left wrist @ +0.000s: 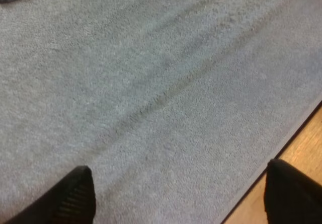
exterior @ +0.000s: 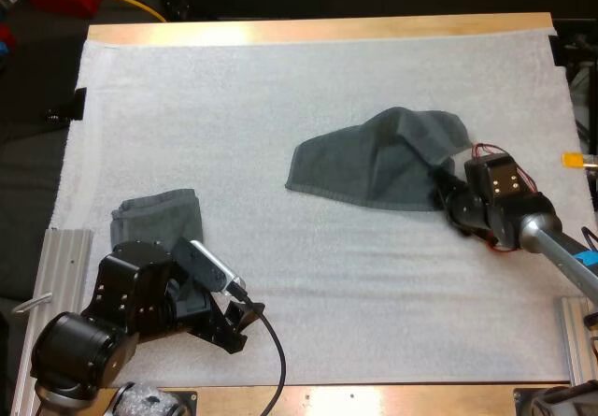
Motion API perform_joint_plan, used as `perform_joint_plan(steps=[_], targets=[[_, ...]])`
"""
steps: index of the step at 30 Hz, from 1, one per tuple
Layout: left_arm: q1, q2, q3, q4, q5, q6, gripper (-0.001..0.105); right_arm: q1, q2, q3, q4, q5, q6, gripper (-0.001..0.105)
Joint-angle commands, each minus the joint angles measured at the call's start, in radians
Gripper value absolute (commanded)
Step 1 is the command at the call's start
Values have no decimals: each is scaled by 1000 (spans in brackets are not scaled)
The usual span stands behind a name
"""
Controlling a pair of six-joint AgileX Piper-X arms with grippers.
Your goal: Pick towel from pile, fold and stack
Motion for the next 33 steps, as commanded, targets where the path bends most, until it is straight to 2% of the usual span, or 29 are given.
perform_joint_plan(steps=[1, 5, 11, 16, 19, 21, 24, 27, 33], targets=[[-3, -3, -2, -16, 12, -4, 67, -5, -2, -1, -28, 1, 12, 51], [-3, -3, -2, -20, 29, -2, 67, -5, 22, -1, -47, 17, 85, 51], [-3, -3, -2, -50, 29, 23, 67, -5, 85, -1, -50, -45, 112, 51], [-3, -3, -2, -70, 29, 27, 67, -5, 99, -1, -50, -42, 110, 49], [-3, -3, -2, -85, 29, 28, 67, -5, 99, -1, -50, -54, 109, 34], [-3, -3, -2, -107, 29, 28, 67, -5, 98, -1, -50, -68, 109, 17], [-3, -2, -2, -151, 18, 28, 67, -5, 78, -1, -50, -74, 87, 1], [-3, 19, -2, -198, -2, 26, 67, -5, 44, -1, -45, -70, 30, 0], [-3, 139, -2, -288, -10, 26, 67, -5, -32, -1, 45, -52, -24, 0]])
